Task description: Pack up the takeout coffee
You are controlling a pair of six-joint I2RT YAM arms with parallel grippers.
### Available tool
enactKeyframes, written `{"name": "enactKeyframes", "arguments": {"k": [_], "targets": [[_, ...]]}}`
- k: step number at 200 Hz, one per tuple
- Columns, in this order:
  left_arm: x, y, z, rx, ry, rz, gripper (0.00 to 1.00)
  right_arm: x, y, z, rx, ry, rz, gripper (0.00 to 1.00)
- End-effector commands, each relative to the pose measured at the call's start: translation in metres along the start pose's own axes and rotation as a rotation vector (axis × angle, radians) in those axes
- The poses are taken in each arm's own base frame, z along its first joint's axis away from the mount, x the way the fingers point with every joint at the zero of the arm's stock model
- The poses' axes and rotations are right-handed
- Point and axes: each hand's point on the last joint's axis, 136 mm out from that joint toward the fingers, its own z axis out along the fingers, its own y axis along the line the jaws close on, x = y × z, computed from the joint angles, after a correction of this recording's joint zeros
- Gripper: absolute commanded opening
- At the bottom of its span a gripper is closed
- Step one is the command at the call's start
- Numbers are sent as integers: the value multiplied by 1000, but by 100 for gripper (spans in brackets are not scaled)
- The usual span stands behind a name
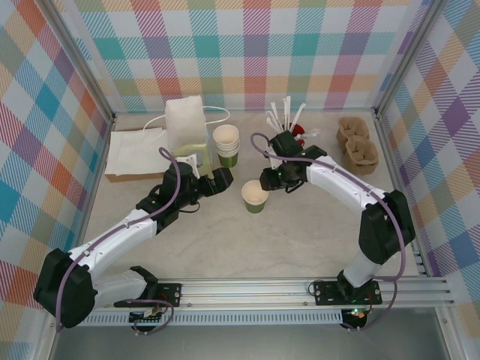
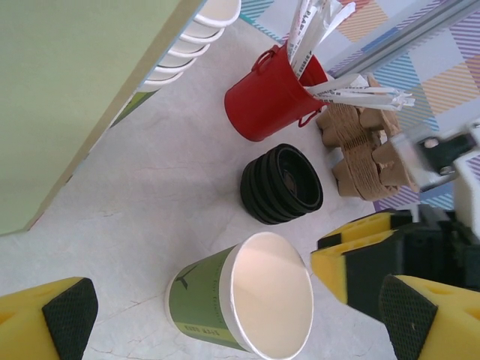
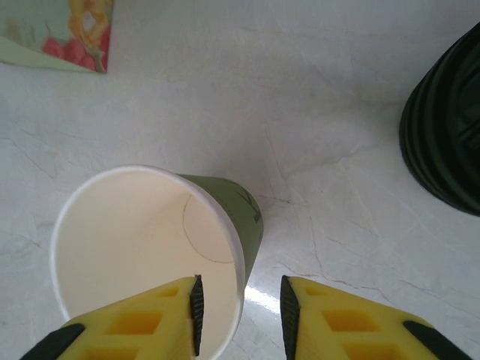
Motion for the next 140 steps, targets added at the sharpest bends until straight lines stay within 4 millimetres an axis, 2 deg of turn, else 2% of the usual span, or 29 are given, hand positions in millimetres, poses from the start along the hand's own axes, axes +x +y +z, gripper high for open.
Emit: {"name": "enactKeyframes", "arguments": {"k": [1, 28, 82, 140], "targets": [[-22, -30, -14, 76, -79, 44, 99, -21, -4, -38, 46, -76, -66, 39], [-33, -33, -23, 74, -131, 78, 100, -28, -25, -37, 125, -56, -111, 43], [-60, -47, -38, 59, -222, 170, 100, -32, -73, 1, 250, 89, -128, 43], [-55, -43, -33, 47, -196, 162, 100, -34, -85, 34, 265, 156, -156, 43]]}}
